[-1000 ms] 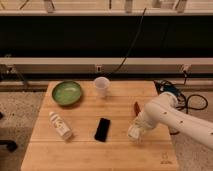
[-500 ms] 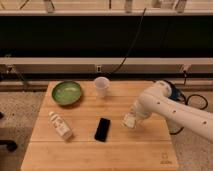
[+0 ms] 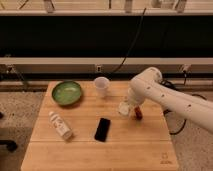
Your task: Place the white sponge in the ceramic cup
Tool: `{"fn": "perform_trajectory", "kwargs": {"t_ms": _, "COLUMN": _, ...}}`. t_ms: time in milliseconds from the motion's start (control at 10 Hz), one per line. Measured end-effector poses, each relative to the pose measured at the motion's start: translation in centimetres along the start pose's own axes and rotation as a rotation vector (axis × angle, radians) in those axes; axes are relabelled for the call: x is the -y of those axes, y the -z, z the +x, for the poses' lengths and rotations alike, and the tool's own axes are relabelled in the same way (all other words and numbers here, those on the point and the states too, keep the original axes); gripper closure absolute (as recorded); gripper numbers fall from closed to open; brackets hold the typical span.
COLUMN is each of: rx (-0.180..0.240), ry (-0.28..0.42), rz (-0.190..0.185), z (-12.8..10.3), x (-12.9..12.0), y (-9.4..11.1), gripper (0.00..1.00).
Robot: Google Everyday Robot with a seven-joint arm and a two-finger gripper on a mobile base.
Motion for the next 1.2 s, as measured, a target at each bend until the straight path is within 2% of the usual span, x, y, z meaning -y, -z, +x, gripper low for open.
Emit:
{"fn": "perform_trajectory", "kwargs": {"t_ms": 300, "rx": -0.006, "ry": 0.007, "rz": 0.017, "z": 1.1, "x": 4.3, "y": 1.0, "gripper": 1.00}}
{"fn": "perform_trajectory", "kwargs": {"t_ms": 600, "rx": 0.014, "ry": 0.008, "rz": 0.039, "z": 1.4, "x": 7.6, "y": 0.8, "gripper": 1.00}}
{"fn": "perform_trajectory", "kwargs": {"t_ms": 900, "rx": 0.034, "ry": -0.034, "rz": 0.100, "z": 2.7, "x": 10.4, "y": 0.2, "gripper": 1.00}}
{"fn": "perform_trajectory", "kwargs": {"t_ms": 1200, "rx": 0.037, "ry": -0.054, "rz": 0.148, "z": 1.6, "x": 12.2, "y": 0.6, "gripper": 1.00}}
